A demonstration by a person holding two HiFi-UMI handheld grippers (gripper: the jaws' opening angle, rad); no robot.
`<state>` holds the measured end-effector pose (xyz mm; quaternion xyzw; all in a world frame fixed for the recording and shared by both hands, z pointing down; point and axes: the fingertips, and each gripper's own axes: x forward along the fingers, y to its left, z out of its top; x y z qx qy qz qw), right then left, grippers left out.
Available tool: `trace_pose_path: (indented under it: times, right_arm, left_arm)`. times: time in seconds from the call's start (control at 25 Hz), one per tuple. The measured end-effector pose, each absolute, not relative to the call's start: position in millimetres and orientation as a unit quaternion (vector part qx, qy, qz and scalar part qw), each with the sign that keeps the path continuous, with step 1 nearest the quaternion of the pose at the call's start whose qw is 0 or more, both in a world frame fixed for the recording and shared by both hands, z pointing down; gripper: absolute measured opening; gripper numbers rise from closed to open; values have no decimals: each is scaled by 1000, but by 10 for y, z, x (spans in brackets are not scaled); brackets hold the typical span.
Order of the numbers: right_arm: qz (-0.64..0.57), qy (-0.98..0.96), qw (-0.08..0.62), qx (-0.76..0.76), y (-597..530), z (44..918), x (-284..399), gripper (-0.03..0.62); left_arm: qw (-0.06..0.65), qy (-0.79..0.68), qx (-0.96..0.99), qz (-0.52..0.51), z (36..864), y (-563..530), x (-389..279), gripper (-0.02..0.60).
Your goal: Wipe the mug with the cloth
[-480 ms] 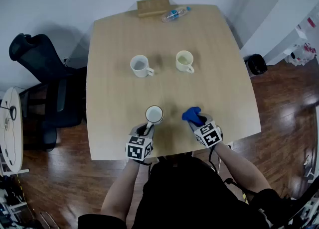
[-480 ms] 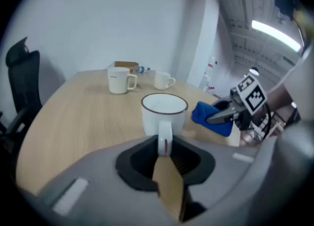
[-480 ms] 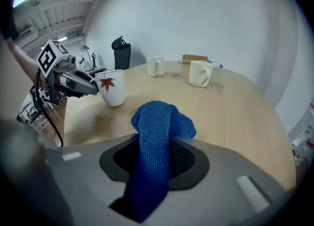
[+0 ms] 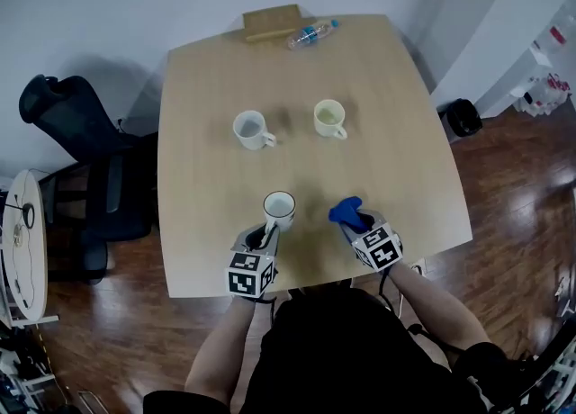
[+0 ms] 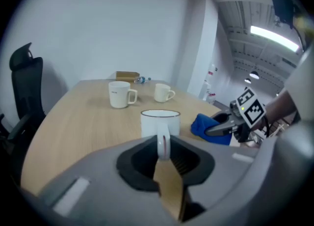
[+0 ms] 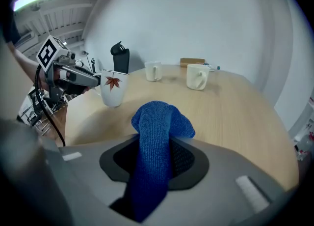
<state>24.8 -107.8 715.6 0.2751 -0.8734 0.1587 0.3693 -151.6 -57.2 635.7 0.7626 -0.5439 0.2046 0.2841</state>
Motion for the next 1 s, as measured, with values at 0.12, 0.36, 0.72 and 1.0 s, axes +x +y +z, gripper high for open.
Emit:
trace_pose_path:
  times: [0.12, 0.36, 0.72, 1.0]
  right_arm:
    - [161, -895, 296, 293, -1211, 6672, 228, 127]
    - [43, -949, 78, 302, -1394, 4594, -67, 124]
    - [-343, -887, 50, 306, -864, 3259, -746, 123]
    - [-83, -967, -21, 239, -1055, 2963, -296, 123]
  left_arm:
    - [282, -546, 775, 149, 6018, -604, -1463, 60]
    - [248, -543, 802, 20, 4894, -843, -1315, 60]
    - [176, -528, 826, -88, 3570, -1153, -894, 60]
    - [164, -431, 882, -99, 3331, -851, -751, 60]
